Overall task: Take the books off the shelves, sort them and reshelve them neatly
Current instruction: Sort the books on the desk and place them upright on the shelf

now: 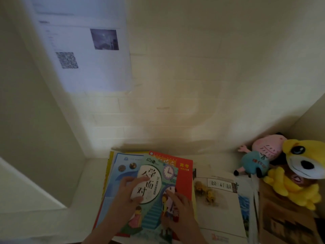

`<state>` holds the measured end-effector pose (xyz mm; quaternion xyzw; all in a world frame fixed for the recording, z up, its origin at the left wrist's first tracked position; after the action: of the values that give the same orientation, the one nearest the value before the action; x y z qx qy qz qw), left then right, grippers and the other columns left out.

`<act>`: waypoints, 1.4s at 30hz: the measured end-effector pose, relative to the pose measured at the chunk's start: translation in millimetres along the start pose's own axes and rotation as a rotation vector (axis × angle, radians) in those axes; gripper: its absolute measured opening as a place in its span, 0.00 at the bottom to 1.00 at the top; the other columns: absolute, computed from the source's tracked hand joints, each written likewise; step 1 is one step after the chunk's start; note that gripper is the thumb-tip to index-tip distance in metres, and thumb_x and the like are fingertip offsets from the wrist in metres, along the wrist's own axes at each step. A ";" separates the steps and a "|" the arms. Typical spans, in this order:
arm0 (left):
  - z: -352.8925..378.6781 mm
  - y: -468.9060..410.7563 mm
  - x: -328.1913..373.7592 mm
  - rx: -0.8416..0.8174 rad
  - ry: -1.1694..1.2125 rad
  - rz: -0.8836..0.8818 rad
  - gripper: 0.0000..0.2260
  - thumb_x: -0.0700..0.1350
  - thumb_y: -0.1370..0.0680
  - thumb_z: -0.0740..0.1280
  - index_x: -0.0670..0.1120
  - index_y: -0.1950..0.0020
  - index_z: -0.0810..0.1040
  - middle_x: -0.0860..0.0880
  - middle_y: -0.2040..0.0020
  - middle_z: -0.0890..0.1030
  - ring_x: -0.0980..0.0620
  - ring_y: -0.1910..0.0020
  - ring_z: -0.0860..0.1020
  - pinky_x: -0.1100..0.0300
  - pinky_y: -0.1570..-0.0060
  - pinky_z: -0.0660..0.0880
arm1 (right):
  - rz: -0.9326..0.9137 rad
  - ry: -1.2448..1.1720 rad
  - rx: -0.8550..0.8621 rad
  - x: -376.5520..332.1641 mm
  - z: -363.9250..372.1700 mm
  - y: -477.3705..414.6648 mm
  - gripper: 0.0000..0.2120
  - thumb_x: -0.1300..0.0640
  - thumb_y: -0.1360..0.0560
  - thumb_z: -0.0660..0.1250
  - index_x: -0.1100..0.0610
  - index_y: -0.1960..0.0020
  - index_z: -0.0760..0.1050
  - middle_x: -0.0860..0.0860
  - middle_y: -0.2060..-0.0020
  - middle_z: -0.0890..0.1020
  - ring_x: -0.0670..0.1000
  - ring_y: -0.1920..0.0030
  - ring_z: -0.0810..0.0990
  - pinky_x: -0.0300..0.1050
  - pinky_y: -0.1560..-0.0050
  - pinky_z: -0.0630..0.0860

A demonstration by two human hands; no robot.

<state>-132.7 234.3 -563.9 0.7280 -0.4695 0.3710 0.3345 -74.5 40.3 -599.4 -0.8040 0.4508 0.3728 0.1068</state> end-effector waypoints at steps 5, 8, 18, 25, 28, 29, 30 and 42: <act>-24.2 13.2 9.5 0.009 0.225 0.039 0.35 0.35 0.23 0.65 0.81 0.49 0.68 0.58 0.37 0.65 0.53 0.38 0.70 0.67 0.48 0.77 | -0.050 -0.412 -0.043 -29.7 -11.2 -6.0 0.36 0.53 0.35 0.78 0.16 0.50 0.62 0.44 0.33 0.61 0.47 0.32 0.62 0.25 0.46 0.70; -45.7 27.8 19.6 0.074 0.343 0.075 0.34 0.33 0.24 0.66 0.78 0.48 0.72 0.57 0.36 0.72 0.51 0.38 0.74 0.56 0.48 0.79 | -0.110 -0.523 -0.093 -50.8 -13.3 -10.5 0.34 0.61 0.31 0.75 0.24 0.45 0.67 0.40 0.31 0.58 0.44 0.31 0.61 0.28 0.49 0.74; -184.6 120.1 49.5 0.436 0.330 0.305 0.36 0.30 0.31 0.72 0.68 0.38 0.72 0.61 0.38 0.70 0.62 0.37 0.72 0.58 0.51 0.80 | -0.684 -0.479 0.044 -206.4 0.4 -24.3 0.23 0.48 0.24 0.67 0.34 0.33 0.66 0.32 0.31 0.58 0.38 0.28 0.59 0.32 0.35 0.68; -273.0 191.7 40.4 0.685 -0.021 0.334 0.43 0.32 0.31 0.72 0.74 0.34 0.60 0.71 0.36 0.62 0.69 0.36 0.66 0.67 0.56 0.79 | -1.070 -0.388 0.122 -325.0 31.7 -24.2 0.29 0.65 0.25 0.66 0.47 0.28 0.63 0.46 0.29 0.59 0.46 0.27 0.59 0.37 0.33 0.68; -302.2 213.9 26.7 0.824 -0.054 0.328 0.44 0.31 0.31 0.72 0.74 0.33 0.60 0.71 0.37 0.61 0.70 0.36 0.66 0.68 0.57 0.79 | -1.175 -0.407 0.016 -369.7 53.7 -21.9 0.32 0.69 0.27 0.66 0.51 0.28 0.62 0.48 0.29 0.56 0.39 0.27 0.56 0.36 0.36 0.72; -312.6 217.8 20.3 0.875 -0.056 0.331 0.45 0.30 0.32 0.72 0.74 0.34 0.61 0.70 0.36 0.62 0.69 0.35 0.66 0.68 0.56 0.79 | -1.189 -0.413 -0.033 -384.2 60.9 -22.6 0.32 0.69 0.27 0.65 0.51 0.28 0.62 0.48 0.28 0.55 0.37 0.27 0.54 0.35 0.37 0.71; -322.9 219.5 13.9 0.915 -0.053 0.333 0.45 0.29 0.31 0.71 0.75 0.34 0.61 0.70 0.36 0.62 0.68 0.35 0.66 0.68 0.56 0.79 | -1.189 -0.411 -0.075 -398.6 67.1 -24.1 0.33 0.69 0.27 0.66 0.50 0.26 0.62 0.50 0.27 0.53 0.36 0.26 0.52 0.34 0.36 0.70; -437.5 108.8 -27.4 1.127 -0.129 0.271 0.39 0.31 0.26 0.66 0.67 0.28 0.56 0.54 0.27 0.57 0.53 0.29 0.62 0.49 0.45 0.77 | -1.090 -0.280 -0.137 -442.5 94.5 -58.5 0.23 0.46 0.26 0.63 0.35 0.32 0.65 0.33 0.27 0.48 0.37 0.26 0.52 0.26 0.33 0.55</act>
<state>-340.8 575.2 -353.0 0.7481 -0.3082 0.5581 -0.1841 -214.5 407.2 -367.2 -0.8685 -0.0730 0.3954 0.2900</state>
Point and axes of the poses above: each hand's wrist, its own y-axis away from the middle knuckle, its own z-axis out of the palm, x = y × z, the point moved 1 cm from there along -y, towards the middle knuckle
